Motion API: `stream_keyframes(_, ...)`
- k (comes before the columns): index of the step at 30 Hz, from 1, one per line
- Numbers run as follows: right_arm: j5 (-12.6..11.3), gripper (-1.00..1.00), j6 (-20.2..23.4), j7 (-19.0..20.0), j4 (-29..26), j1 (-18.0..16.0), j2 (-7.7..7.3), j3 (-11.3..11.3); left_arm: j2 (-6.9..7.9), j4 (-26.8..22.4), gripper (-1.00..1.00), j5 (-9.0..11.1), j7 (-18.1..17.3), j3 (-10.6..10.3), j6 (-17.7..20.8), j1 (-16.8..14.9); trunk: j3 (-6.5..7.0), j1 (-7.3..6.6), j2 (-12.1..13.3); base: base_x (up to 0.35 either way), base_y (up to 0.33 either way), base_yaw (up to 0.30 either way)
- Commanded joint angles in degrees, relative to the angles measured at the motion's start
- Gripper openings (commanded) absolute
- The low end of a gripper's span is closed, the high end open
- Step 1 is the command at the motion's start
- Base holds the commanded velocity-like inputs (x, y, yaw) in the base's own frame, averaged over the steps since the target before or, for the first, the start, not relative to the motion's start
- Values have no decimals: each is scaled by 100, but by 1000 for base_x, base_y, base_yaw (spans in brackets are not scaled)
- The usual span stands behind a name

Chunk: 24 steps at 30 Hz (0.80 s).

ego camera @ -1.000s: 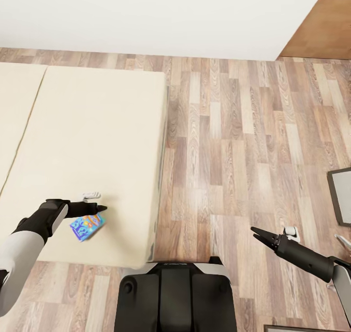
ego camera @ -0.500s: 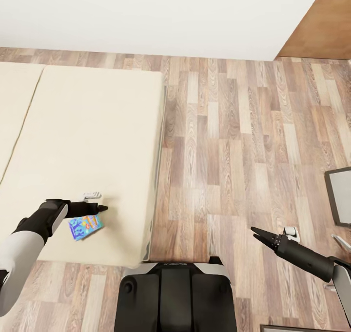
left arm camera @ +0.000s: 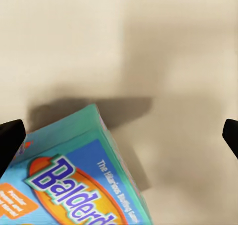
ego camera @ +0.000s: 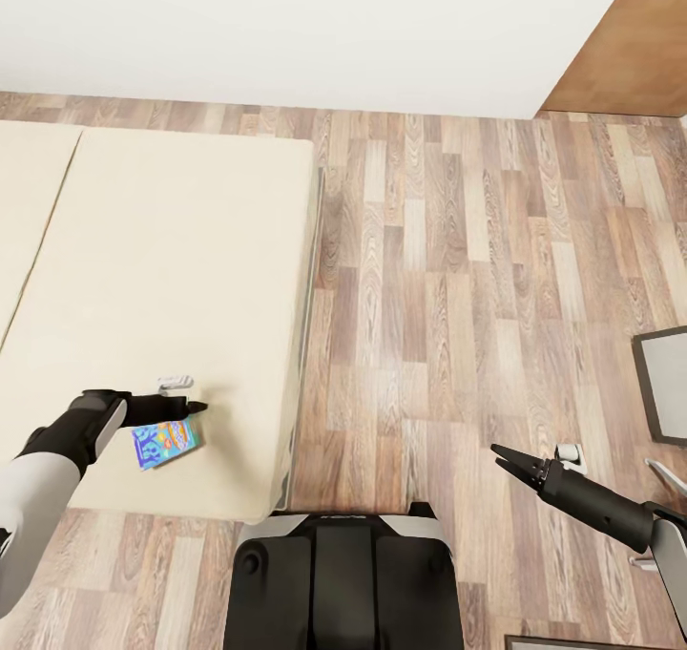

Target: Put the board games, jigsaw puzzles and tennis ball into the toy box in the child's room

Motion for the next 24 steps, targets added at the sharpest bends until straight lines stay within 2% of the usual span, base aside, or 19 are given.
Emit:
stream_keyframes(1, 11, 100, 21, 22, 0, -2, 0, -5, 31, -6, 100, 17, -63, 18, 47, -1, -6, 3, -9, 0, -3, 0)
stream_keyframes(3, 11, 100, 21, 20, 1, 0, 0, -5, 159, -6, 100, 31, -319, 40, 66, -1, -6, 3, -9, 0, -2, 0)
stream_keyframes(7, 11, 100, 21, 19, 1, -1, 0, -5, 300, -6, 100, 37, -566, 48, 89, -1, -6, 3, -9, 0, 0, 0)
stream_keyframes(15, 11, 100, 21, 14, 2, 1, 0, -5, 605, 7, 100, 56, -780, 73, 112, -1, -6, 3, -9, 0, 0, 0)
stream_keyframes(24, 11, 100, 21, 10, 2, 4, 0, -5, 939, 26, 100, 64, -1082, 379, 159, 3, -6, 3, -9, 0, 0, 0)
